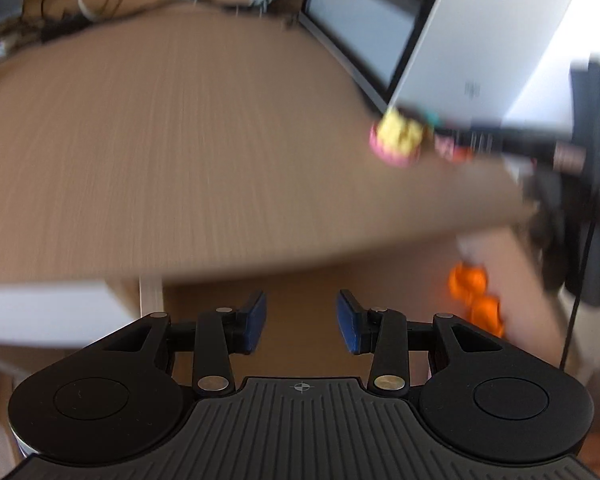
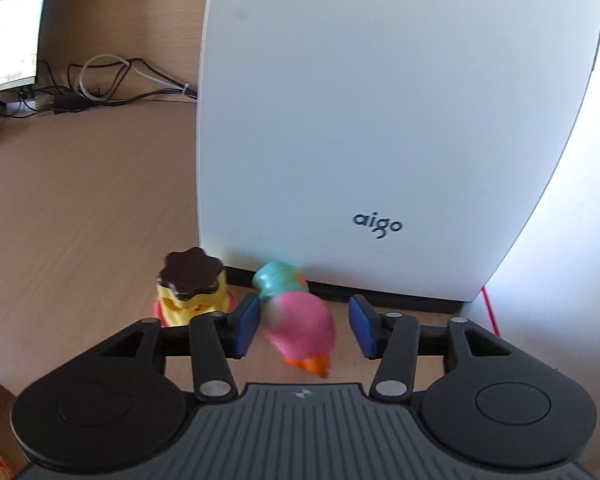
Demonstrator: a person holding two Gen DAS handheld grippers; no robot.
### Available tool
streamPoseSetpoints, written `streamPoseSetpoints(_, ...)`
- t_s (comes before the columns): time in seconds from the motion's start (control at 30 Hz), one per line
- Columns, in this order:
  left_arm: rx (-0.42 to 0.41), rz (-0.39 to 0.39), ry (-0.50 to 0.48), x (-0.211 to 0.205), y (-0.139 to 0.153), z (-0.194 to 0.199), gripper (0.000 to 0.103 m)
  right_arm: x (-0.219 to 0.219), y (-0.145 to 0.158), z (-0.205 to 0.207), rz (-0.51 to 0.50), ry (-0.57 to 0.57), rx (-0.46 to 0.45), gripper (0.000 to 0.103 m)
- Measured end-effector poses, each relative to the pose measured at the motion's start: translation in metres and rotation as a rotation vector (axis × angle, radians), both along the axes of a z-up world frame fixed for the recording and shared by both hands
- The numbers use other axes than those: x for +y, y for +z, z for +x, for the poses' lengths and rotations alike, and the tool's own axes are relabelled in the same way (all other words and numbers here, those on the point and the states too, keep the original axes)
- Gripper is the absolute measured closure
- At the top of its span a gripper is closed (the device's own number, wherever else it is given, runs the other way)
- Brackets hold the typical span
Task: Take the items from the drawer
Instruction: 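Lift both toys onto the desk beside the white case and open both tools, then reach the left tool into the drawer toward the red toy keychain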
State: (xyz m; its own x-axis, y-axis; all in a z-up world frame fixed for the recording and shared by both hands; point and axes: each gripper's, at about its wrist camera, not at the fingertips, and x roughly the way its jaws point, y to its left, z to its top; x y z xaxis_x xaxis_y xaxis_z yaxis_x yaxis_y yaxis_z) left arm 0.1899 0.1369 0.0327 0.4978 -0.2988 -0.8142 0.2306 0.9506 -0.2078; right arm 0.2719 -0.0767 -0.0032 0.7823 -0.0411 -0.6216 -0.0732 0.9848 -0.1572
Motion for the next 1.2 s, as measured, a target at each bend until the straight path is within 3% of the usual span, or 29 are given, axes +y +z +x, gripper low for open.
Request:
streamPoseSetpoints(0.17,0.069,0.015,-0.02,-0.005,-0.012,-0.019,0.061,0.004,0.017,-0.022,0.035,-0.007,-0.035,0.05)
streamPoseSetpoints(0.27,0.063,0.017,-0.042,-0.009,-0.01,-0.029,0.061,0.005,0.029,-0.048,0.065,-0.009,-0.056,0.04)
streamPoseSetpoints(0.43,0.05,0.031,-0.076,-0.013,-0.01,-0.046,0.061,0.008,0.03,-0.1,0.101,0.006,-0.048,0.037)
streamPoseSetpoints(0.53,0.046,0.055,-0.096,-0.017,-0.009,-0.055,0.061,0.008,0.024,-0.133,0.132,-0.014,-0.089,0.033)
streamPoseSetpoints(0.57,0.045,0.06,-0.102,-0.018,-0.009,-0.057,0.061,0.008,0.022,-0.143,0.135,-0.018,-0.079,0.029)
streamPoseSetpoints(0.7,0.054,0.063,-0.124,-0.023,-0.009,-0.065,0.061,0.016,0.005,-0.162,0.141,0.06,0.094,0.029)
streamPoseSetpoints(0.83,0.094,0.069,-0.136,-0.02,-0.015,-0.067,0.061,0.022,-0.011,-0.178,0.173,0.084,0.203,0.03)
streamPoseSetpoints(1.07,0.273,0.099,-0.085,0.01,-0.029,-0.047,0.07,0.028,-0.024,-0.194,0.104,0.107,0.268,0.03)
streamPoseSetpoints(1.2,0.287,0.161,-0.087,0.015,-0.035,-0.041,0.074,0.02,-0.028,-0.184,0.126,0.068,0.292,0.03)
